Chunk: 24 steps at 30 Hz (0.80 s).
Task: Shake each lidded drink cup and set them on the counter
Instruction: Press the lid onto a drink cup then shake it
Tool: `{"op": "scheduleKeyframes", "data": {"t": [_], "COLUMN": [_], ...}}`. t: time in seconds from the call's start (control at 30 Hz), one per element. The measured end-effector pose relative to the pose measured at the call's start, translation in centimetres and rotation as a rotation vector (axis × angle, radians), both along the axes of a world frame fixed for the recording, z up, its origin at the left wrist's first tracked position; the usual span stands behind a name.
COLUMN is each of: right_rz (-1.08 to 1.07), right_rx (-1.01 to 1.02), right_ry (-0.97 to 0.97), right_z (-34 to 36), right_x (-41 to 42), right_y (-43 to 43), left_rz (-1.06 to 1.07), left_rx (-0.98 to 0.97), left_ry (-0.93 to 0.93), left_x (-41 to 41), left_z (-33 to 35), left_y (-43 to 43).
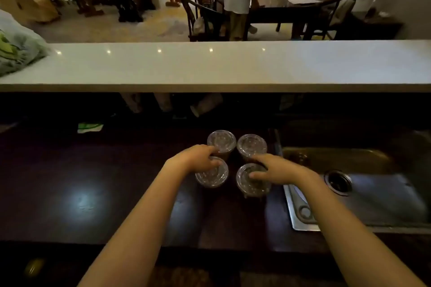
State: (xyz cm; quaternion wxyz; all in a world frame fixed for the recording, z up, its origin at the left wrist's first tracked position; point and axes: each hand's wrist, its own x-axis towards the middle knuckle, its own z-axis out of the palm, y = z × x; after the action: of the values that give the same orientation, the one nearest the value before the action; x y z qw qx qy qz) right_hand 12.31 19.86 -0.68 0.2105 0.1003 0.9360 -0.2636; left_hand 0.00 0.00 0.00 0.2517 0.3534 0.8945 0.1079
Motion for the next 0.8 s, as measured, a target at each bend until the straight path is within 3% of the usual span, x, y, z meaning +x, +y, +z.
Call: {"op": "scheduleKeyframes", "data": {"t": [0.17, 0.47, 0.67, 0.8], "right_rz": [0.001, -0.145, -0.197, -0.248], "right_rx": [0.071, -0.023, -0.063, -0.054], "right_ry": [-0.029, 0.178, 0.264, 0.284], "right_z": [-2.3, -4.8, -5.4, -5.8], "right_x": [1.1, 2.4, 4.1, 6.8], "right_y": [-1.1, -3.0, -3.5, -4.3], "left_rz": [0.064, 0.141, 0.106, 0.160], "left_rx": [-0.047, 0.052, 0.071, 0.282], "left_ry": [0.046, 0.334, 0.376, 0.493], "left_x": [1.8, 4.9, 3.9, 4.5], "left_z": [-3.2, -8.1, -8.7, -9.3], "left_y": [0.4, 0.6, 0.9, 1.0]}}
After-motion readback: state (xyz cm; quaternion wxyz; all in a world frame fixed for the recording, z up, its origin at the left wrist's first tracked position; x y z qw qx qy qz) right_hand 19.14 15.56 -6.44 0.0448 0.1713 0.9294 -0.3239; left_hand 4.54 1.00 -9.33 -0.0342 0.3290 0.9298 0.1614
